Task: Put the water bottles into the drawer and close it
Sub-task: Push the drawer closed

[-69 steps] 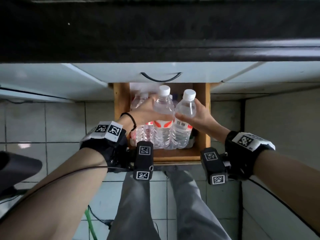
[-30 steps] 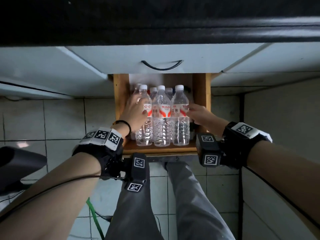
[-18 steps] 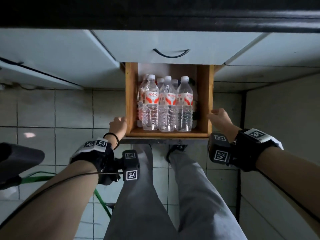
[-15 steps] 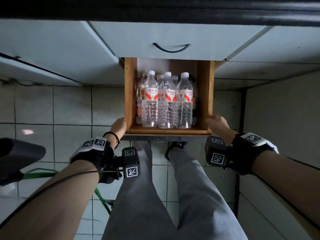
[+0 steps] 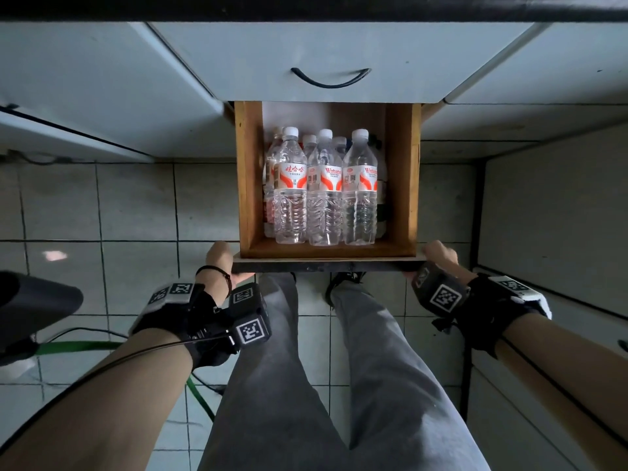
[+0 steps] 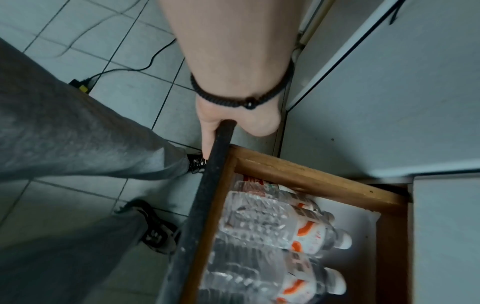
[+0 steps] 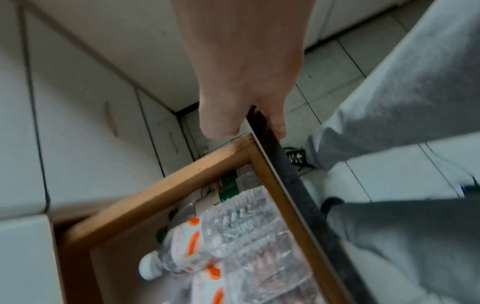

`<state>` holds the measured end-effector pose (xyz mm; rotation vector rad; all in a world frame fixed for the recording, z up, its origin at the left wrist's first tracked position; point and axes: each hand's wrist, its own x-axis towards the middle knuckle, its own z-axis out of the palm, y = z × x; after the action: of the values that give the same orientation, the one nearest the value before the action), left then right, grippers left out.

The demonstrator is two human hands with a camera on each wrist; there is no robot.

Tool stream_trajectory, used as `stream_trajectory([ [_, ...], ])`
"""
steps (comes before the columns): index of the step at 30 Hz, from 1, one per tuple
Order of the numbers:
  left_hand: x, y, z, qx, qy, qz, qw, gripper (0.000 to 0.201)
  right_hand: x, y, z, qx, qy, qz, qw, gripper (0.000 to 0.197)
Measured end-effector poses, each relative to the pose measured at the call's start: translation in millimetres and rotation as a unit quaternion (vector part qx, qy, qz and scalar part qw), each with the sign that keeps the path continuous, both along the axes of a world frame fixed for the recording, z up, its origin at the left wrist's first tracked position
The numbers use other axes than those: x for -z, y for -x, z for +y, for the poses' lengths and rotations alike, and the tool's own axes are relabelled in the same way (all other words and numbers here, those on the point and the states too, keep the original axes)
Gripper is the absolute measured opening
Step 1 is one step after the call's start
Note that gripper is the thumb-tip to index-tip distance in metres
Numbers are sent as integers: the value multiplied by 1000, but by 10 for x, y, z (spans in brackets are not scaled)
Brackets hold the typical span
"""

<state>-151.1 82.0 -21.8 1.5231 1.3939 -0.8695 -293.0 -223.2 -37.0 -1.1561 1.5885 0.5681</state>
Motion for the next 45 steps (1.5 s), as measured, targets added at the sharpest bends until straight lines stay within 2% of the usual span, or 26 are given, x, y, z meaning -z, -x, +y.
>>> stream_trajectory([
  [1, -31, -13, -24, -12, 2, 11, 1000, 19, 25, -3, -20, 2, 5, 9, 1000, 39],
  [3, -80, -49, -63, -44, 5, 28, 999, 27, 61, 7, -56, 15, 48, 41, 998, 46],
  [6, -77, -101, -95, -49, 1, 24, 999, 30, 215, 61, -113, 44, 84, 59, 994, 33],
  [9, -51, -131, -101, -35, -18, 23, 999, 39, 207, 0, -71, 66, 89, 75, 991, 36],
  [14, -84, -118, -164, -17, -42, -2, 999, 39, 67, -98, 55, 105, 108, 80, 985, 37],
  [17, -47, -95, -159, -27, -61, -20, 998, 40, 83, -91, 50, 92, 94, 77, 988, 45],
  [20, 3, -119, -131, -6, -89, -19, 996, 31, 147, -81, 40, 101, 110, 107, 983, 41],
  [22, 18, -133, -120, -11, -86, -25, 996, 31, 186, -91, 29, 72, 119, 110, 984, 47],
  [25, 28, -166, -123, -16, -85, -28, 996, 43, 359, -23, -38, 47, 108, 113, 987, 31],
  [27, 26, -213, -127, -24, -86, -31, 996, 43, 359, -43, -43, 42, 113, 116, 986, 28],
  [30, 35, -311, -155, -29, -71, -39, 996, 42, 418, -114, -95, 46, 118, 105, 986, 21],
  [38, 14, -727, -257, -27, -22, -77, 996, 39, 242, -660, -257, 64, 122, 49, 989, 41],
  [40, 2, -844, -287, -36, 1, -93, 995, 30, 172, -802, -297, 69, 121, 35, 990, 29],
  [42, -9, -954, -316, -54, 25, -112, 992, 25, 35, -999, -262, 95, 103, -16, 990, 5],
  [44, -31, -1047, -341, -73, 40, -129, 988, 25, 9, -1134, -285, 114, 75, -81, 987, 23],
  [45, -29, -1088, -339, -90, 51, -139, 985, 25, 21, -1183, -315, 109, 70, -103, 986, 25],
])
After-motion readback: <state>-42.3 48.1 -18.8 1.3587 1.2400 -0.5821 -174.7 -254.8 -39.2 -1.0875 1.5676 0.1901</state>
